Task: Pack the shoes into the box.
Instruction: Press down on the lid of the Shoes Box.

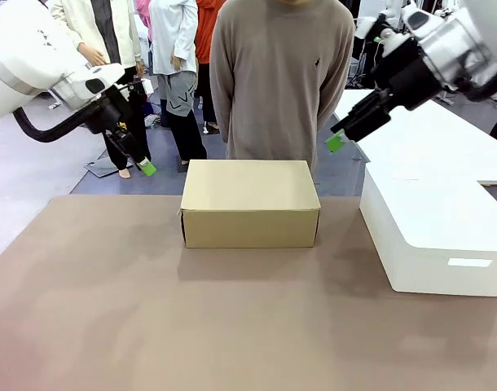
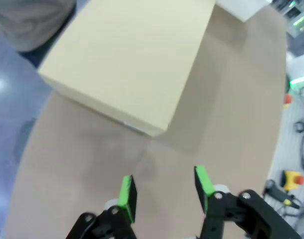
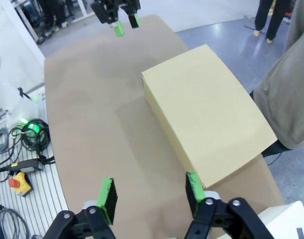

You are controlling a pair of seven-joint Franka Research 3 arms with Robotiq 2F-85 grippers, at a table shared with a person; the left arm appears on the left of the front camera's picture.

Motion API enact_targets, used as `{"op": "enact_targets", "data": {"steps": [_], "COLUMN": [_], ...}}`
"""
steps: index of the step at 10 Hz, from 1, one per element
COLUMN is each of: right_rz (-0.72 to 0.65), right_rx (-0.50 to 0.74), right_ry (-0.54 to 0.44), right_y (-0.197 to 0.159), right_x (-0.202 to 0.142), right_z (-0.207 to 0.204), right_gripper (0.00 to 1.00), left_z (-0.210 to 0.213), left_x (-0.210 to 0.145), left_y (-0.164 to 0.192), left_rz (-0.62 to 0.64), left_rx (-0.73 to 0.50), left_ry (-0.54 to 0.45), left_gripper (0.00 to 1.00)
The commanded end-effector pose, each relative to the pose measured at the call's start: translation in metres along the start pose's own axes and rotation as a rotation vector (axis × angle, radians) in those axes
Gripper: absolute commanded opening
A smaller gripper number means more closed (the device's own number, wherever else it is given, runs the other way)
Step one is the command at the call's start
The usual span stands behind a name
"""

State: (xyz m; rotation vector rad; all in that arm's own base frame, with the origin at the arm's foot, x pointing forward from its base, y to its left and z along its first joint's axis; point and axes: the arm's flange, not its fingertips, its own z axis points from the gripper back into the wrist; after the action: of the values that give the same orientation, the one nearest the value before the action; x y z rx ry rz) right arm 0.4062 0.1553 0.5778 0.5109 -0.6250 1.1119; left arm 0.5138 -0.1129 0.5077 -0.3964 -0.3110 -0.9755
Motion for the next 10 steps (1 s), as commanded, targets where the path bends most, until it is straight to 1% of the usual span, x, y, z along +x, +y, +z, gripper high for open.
{"op": "enact_targets", "data": {"steps": [1, 2, 3, 4, 5, 6, 7, 8, 10], "right_rz": [-0.012, -0.018, -0.019, -0.021, -0.022, -0.014, -0.015, -0.017, -0.015], "right_rx": [0.006, -0.018, -0.049, -0.083, -0.11, -0.13, -0.134, -0.135, -0.16], "right_ry": [0.079, 0.081, 0.09, 0.102, 0.111, 0.12, 0.134, 0.147, 0.154], "right_y": [-0.014, -0.019, -0.024, -0.027, -0.032, -0.036, -0.041, -0.045, -0.05], "right_x": [0.024, 0.033, 0.041, 0.046, 0.048, 0.052, 0.054, 0.057, 0.06], "right_z": [-0.016, -0.027, -0.042, -0.06, -0.076, -0.089, -0.1, -0.11, -0.121], "right_gripper": [0.24, 0.04, 0.0, 0.0, 0.0, 0.0, 0.0, 0.0, 0.0], "left_z": [0.008, 0.013, 0.017, 0.021, 0.022, 0.024, 0.026, 0.028, 0.025], "left_x": [-0.011, -0.013, -0.017, -0.023, -0.027, -0.031, -0.035, -0.036, -0.036], "left_y": [-0.024, -0.03, -0.037, -0.047, -0.052, -0.058, -0.064, -0.069, -0.067], "left_rz": [0.012, 0.006, -0.005, -0.01, -0.011, -0.007, -0.004, -0.004, -0.012], "left_rx": [0.031, 0.034, 0.055, 0.096, 0.125, 0.126, 0.137, 0.147, 0.19], "left_ry": [0.082, 0.07, 0.031, -0.002, 0.0, 0.004, 0.02, 0.011, -0.046], "left_gripper": [1.0, 1.0, 1.0, 1.0, 1.0, 1.0, 1.0, 1.0, 1.0]}}
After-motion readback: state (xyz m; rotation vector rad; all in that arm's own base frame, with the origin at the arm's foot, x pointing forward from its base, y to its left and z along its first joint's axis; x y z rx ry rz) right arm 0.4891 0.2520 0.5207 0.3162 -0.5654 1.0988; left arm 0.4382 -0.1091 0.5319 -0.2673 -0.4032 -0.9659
